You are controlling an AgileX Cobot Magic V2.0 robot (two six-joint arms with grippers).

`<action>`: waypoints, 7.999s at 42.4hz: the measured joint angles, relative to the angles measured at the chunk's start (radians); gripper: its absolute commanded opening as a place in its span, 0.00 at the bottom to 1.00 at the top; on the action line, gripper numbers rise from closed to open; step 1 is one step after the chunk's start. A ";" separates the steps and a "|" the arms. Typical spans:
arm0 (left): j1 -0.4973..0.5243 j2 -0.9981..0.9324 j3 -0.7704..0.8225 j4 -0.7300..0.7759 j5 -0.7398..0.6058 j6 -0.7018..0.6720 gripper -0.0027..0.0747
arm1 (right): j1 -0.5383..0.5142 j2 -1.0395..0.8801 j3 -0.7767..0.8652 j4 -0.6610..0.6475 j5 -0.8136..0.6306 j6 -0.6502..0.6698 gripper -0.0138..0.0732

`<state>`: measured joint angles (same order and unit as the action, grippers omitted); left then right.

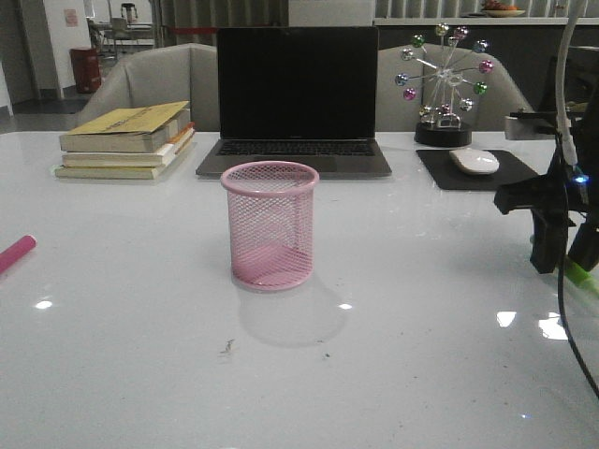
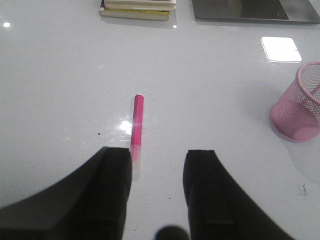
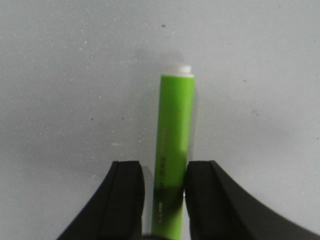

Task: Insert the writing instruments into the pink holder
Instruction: 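Lower the right gripper onto the lime-green marker and grasp it, then carry the green marker over the pink holder and drop it in, then open the right gripper and lift it away from the holder, then lower the left gripper onto the pink marker and grasp it, then carry the pink marker over the holder and drop it in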

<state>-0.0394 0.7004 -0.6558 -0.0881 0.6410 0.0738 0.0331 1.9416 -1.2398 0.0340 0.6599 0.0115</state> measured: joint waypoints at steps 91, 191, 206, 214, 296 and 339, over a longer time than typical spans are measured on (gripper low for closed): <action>0.000 0.000 0.000 0.000 -0.002 0.000 0.46 | 0.604 -0.037 0.162 0.016 -1.124 0.000 0.77; 0.000 0.795 -0.358 0.047 0.173 0.000 0.92 | 0.592 -1.131 0.547 -0.074 0.025 0.000 0.77; 0.000 1.071 -0.539 0.094 0.161 0.000 0.92 | 0.592 -1.131 0.547 -0.074 0.025 0.000 0.77; 0.000 1.190 -0.633 0.102 0.161 0.000 0.92 | 0.592 -1.131 0.547 -0.074 0.025 0.000 0.77; 0.000 1.162 -0.642 0.035 0.087 0.000 0.15 | 0.592 -1.131 0.547 -0.074 0.025 0.000 0.77; -0.628 0.876 -0.112 -0.040 -1.412 0.002 0.15 | 0.592 -1.131 0.547 -0.074 0.025 0.000 0.77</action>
<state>-0.6675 1.5760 -0.7680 -0.1283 -0.7709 0.0756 0.6253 0.8107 -0.6932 -0.0404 0.6851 0.0115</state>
